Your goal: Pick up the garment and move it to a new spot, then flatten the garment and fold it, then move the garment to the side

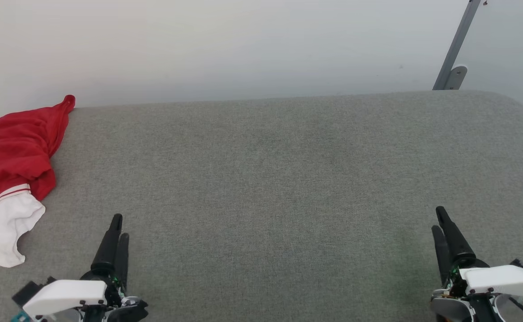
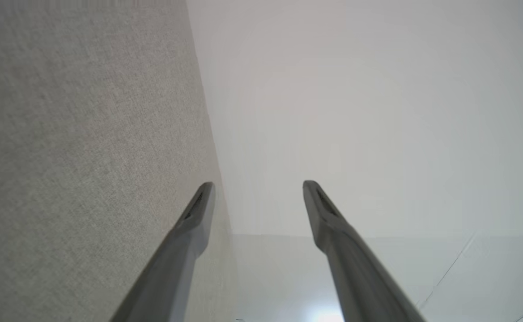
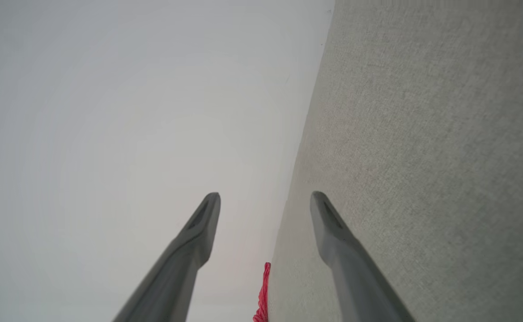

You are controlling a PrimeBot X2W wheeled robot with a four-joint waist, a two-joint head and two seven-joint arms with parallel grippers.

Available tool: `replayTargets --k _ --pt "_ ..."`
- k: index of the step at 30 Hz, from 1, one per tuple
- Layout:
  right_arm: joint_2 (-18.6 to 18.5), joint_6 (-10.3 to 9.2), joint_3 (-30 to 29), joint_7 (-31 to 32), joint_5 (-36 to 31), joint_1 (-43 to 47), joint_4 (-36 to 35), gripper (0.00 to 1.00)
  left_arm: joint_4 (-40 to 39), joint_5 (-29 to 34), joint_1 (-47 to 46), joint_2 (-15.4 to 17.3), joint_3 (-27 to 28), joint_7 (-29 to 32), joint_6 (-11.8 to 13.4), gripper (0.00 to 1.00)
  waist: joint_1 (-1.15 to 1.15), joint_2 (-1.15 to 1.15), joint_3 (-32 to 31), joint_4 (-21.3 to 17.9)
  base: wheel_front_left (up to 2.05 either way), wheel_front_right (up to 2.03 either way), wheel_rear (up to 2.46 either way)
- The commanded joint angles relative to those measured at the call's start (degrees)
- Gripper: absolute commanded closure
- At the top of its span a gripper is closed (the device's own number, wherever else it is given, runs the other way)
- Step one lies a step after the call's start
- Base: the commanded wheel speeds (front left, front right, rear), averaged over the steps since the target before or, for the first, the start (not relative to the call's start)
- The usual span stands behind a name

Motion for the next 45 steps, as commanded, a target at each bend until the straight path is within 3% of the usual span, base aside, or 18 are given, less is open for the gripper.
replayTargets --k 1,11,18,45 --pt "-0.6 0.09 0.3 -0.7 -2.0 -1.8 -1.2 0.00 -1.5 1.6 -0.8 1.0 -0.3 -0.6 0.4 0.00 0.00 0.00 0.0 0.0 0.00 0.00 0.00" --pt "-1.4 0.09 1.2 -1.8 -16.2 -2.4 -1.6 0.00 -2.4 15.1 -0.5 4.3 -3.9 -3.4 4.4 0.00 0.00 0.00 -0.2 -0.1 0.00 0.00 0.00" --pt "-1.4 0.10 1.6 -3.1 -23.1 -2.3 -1.7 0.00 -3.3 23.0 0.0 5.2 -4.9 -5.0 5.7 0.00 0.00 0.00 -0.4 -0.1 0.00 0.00 0.00" --pt "-1.6 0.12 3.5 -7.1 -42.5 -1.7 -2.9 0.00 -6.6 44.6 2.1 4.6 -3.7 -10.2 2.9 0.00 0.00 0.00 -1.0 -0.2 0.00 0.00 0.00"
